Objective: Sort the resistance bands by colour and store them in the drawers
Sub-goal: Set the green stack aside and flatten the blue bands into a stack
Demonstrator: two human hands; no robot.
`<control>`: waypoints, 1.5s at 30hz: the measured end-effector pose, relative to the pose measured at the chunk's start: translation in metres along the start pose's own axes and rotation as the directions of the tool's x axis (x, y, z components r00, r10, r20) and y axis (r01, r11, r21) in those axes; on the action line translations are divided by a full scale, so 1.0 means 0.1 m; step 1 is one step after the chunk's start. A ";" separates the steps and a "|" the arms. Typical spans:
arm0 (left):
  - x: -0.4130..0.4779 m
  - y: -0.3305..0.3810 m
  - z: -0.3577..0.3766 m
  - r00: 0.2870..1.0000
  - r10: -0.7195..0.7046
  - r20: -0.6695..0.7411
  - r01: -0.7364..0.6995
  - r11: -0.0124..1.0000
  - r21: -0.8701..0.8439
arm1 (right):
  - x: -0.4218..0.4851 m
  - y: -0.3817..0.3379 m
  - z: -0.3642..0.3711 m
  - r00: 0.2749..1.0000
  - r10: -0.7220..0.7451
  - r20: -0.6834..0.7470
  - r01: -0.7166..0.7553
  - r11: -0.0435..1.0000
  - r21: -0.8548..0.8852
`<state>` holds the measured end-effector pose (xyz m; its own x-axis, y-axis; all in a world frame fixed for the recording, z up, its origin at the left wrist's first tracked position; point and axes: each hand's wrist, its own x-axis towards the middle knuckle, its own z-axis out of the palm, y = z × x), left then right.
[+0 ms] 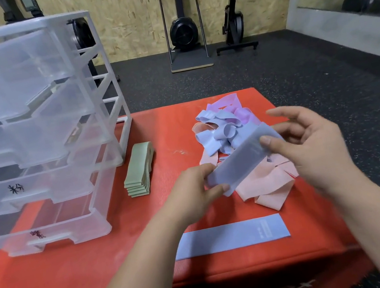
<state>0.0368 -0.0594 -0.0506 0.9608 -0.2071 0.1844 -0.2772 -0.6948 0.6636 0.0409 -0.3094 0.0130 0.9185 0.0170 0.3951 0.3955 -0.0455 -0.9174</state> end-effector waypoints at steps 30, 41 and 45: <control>-1.27 -0.55 -0.64 0.922 -0.375 -0.092 0.361 0.922 -0.137 | -0.76 0.58 -0.24 0.923 0.381 0.043 -0.327 0.841 -0.431; -1.29 -0.61 -0.47 0.970 -0.241 -0.038 0.230 0.851 0.472 | -0.82 0.73 -0.10 0.896 0.350 0.272 0.093 0.451 -0.888; -1.26 -0.62 -0.60 0.964 -0.241 0.109 0.162 0.864 0.476 | -0.73 0.63 -0.19 0.821 0.425 0.382 0.187 0.432 -0.882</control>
<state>-0.0666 0.0511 -0.0708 0.9923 -0.1075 -0.0612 -0.0883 -0.9621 0.2580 -0.0012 -0.3322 -0.0722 0.9227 0.3763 -0.0843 0.3405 -0.8977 -0.2797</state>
